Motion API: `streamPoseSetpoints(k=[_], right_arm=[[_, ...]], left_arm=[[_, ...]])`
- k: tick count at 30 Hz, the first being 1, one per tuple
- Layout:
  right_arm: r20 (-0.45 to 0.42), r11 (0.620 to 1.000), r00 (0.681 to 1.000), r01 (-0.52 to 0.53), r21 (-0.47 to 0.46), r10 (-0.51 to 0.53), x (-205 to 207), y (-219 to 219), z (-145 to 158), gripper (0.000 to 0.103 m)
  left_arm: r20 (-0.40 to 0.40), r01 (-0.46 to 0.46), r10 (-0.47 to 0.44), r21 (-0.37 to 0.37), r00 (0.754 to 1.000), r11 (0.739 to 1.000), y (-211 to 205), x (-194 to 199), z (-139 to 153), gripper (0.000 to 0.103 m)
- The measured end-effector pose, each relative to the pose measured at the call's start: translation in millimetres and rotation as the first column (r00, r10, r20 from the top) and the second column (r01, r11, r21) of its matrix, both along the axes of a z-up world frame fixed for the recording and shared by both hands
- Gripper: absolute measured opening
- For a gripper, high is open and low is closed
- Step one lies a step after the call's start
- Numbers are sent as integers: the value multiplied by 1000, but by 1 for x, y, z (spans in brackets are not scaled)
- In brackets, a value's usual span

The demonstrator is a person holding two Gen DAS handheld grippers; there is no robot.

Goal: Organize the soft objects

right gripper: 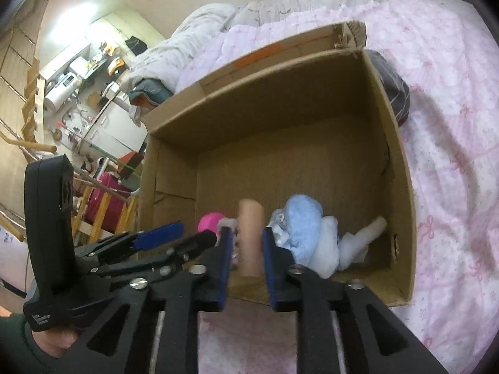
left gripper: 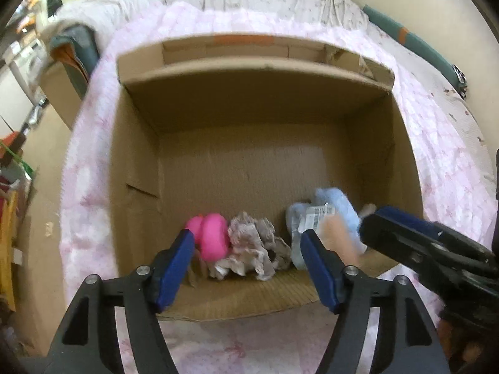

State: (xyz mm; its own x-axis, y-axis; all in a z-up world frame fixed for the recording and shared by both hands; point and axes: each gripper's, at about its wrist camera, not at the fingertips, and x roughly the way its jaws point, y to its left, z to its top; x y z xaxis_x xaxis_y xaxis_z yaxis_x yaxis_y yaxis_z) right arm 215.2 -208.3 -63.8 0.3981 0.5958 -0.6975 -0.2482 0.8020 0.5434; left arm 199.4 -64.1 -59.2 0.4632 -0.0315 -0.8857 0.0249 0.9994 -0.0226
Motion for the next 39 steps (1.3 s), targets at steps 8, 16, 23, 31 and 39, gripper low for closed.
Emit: streamPoseSetpoints(k=[8, 16, 23, 31, 39], right_arm=[[125, 988, 980, 155, -15, -152, -8, -26, 23, 103], [280, 973, 940, 221, -71, -194, -42, -31, 56, 103], [358, 960, 913, 253, -122, -196, -89, -30, 85, 103], [406, 940, 903, 253, -231, -143, -138, -19, 98, 103], [412, 931, 901, 256, -259, -134, -157, -15, 77, 103]], left_arm=[[136, -24, 18, 42, 991, 999, 7, -15, 32, 68], [243, -93, 83, 32, 967, 995, 34, -53, 71, 68], [339, -116, 99, 30, 935, 993, 53, -104, 97, 70], [430, -168, 146, 15, 891, 986, 73, -165, 115, 98], [422, -147, 126, 18, 898, 989, 72, -176, 93, 102]])
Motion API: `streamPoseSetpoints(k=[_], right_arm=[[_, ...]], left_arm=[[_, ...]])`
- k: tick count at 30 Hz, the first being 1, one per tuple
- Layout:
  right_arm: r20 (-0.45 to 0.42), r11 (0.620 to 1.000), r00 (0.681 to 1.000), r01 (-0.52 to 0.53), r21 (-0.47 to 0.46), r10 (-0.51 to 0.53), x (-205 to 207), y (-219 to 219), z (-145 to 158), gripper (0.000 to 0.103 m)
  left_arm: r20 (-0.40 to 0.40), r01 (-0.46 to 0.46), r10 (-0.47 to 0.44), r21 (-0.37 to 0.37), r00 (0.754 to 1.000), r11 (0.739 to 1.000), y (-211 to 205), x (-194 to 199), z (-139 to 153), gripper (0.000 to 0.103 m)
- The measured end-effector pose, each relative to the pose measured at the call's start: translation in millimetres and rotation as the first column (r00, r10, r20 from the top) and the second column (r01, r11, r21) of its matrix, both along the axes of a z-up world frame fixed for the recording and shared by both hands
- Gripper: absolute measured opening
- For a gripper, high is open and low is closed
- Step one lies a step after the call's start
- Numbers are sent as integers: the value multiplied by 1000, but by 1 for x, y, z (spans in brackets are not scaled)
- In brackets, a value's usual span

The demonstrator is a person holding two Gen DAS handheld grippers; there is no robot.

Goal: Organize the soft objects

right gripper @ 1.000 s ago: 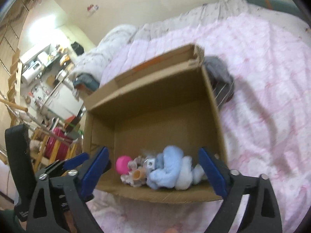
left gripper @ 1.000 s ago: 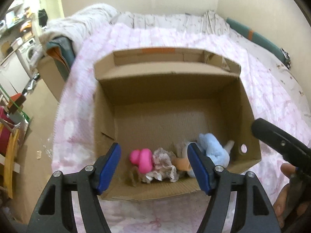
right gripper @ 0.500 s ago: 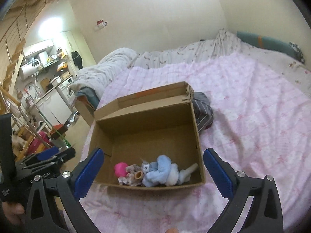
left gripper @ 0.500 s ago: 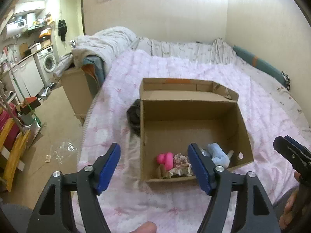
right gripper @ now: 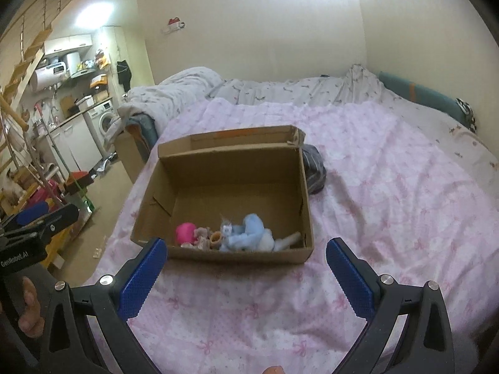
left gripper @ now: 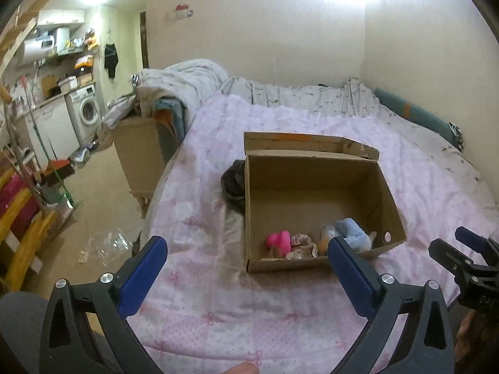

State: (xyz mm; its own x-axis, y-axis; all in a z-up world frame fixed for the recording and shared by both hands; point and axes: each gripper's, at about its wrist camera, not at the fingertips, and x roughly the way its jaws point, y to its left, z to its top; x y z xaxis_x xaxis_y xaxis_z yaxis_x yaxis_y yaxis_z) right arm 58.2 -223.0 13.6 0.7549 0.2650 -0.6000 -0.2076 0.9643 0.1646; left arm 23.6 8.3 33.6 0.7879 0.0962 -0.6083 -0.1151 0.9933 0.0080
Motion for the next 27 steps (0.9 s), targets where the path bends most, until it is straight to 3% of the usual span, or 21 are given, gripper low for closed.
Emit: streamPoseSetpoints(k=[8, 27], right_arm=[[6, 1000, 1000, 9, -23, -9, 1, 9, -4, 103], [-40, 999, 999, 1, -35, -3, 3, 14, -11, 103]], left_arm=[[-48, -25, 22, -53, 999, 998, 11, 9, -13, 102], [-50, 15, -18, -52, 999, 999, 4, 7, -16, 102]])
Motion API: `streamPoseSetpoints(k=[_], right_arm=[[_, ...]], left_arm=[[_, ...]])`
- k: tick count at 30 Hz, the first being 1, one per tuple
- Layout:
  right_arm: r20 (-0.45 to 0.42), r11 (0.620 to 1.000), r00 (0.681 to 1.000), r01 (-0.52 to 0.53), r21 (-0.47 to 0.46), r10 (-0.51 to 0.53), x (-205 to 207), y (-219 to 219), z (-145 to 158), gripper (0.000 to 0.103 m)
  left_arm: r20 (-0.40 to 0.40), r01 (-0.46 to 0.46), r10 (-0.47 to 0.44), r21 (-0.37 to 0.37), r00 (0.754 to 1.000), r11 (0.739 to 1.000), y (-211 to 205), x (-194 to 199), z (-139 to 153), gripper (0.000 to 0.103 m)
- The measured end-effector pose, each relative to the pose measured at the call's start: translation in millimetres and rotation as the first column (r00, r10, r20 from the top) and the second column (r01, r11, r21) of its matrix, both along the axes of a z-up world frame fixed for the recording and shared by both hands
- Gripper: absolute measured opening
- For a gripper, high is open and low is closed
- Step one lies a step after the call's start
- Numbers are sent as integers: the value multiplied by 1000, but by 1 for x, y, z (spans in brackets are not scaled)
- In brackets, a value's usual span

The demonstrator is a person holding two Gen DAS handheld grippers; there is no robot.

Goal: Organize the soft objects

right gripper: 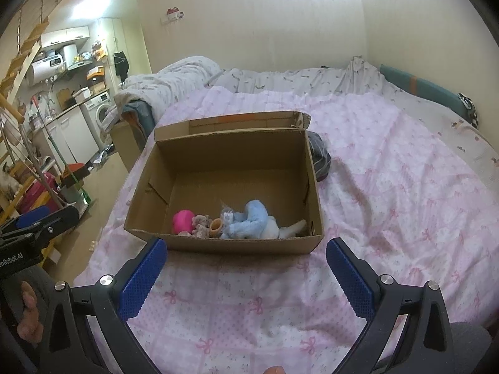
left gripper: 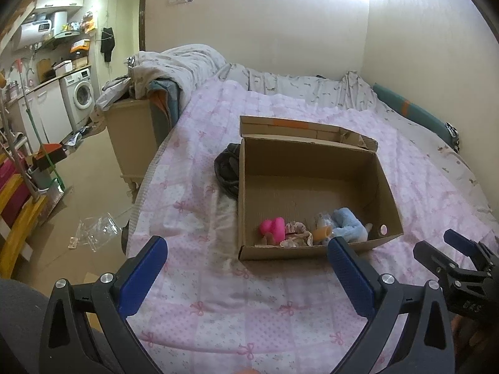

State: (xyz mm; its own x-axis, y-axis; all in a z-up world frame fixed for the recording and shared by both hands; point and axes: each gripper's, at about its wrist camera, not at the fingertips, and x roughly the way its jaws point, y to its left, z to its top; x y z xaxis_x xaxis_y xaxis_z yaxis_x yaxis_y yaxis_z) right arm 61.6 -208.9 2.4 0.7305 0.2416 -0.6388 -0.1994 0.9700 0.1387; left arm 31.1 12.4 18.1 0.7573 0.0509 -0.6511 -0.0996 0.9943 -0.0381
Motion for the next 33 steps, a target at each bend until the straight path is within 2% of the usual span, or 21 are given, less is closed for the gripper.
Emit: streamPoseSetpoints(k=[33], right_arm=[[-4, 1000, 1000, 6, 2, -6, 1, 0, 0, 103]], left_arm=[[-15, 15, -15, 11, 1000, 1000, -6, 0, -5, 102]])
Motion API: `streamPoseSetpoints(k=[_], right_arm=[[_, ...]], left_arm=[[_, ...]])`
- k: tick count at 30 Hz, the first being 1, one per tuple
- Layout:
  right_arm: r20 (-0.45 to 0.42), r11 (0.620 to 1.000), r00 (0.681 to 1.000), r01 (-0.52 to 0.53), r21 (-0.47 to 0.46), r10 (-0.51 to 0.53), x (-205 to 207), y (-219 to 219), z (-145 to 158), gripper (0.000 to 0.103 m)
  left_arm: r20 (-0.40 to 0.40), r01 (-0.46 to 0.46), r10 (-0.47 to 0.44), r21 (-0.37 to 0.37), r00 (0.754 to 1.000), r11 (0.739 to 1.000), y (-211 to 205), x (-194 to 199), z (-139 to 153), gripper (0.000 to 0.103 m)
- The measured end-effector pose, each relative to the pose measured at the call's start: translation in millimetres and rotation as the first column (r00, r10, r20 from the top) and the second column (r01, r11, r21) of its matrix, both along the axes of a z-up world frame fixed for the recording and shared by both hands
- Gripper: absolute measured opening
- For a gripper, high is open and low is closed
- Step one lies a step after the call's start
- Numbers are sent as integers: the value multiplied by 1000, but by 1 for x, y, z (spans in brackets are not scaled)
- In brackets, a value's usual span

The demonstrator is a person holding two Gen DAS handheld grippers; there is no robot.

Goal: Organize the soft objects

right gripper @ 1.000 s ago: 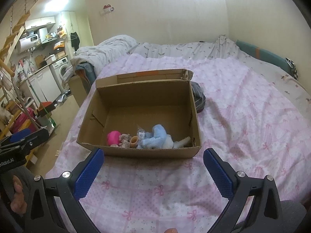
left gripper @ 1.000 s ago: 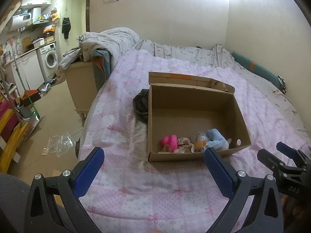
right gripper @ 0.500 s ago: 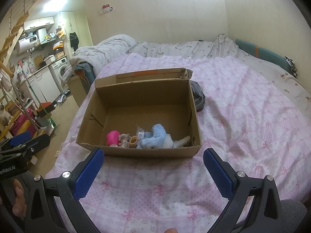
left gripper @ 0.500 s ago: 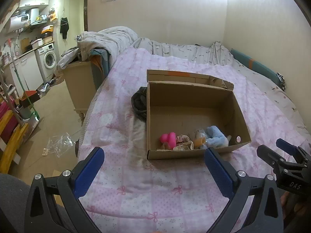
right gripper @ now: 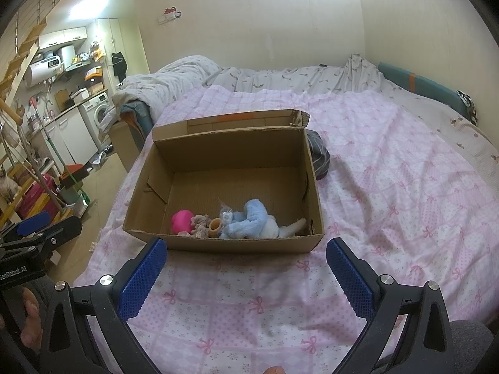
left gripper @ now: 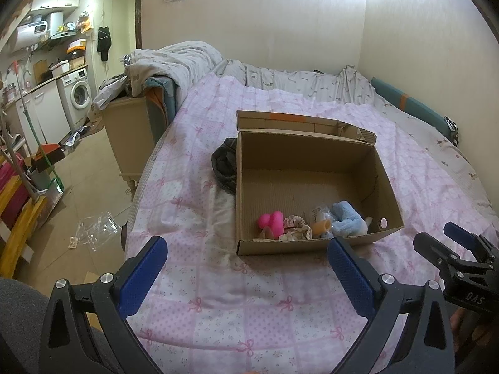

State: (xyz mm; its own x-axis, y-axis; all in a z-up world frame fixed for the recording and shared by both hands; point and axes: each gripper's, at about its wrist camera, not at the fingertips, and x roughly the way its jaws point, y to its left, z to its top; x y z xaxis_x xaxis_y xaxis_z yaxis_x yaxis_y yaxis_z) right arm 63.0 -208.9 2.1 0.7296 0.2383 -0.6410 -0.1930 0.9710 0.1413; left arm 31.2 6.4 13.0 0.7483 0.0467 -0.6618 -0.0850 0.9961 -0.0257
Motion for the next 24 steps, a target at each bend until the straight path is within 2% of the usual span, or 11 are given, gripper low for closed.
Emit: streamPoseSetpoints(k=[24], right_arm=[[7, 1000, 1000, 5, 9, -5, -1, 0, 0, 103]], left_arm=[[-4, -1, 1, 1, 1000, 1000, 0, -1, -2, 102]])
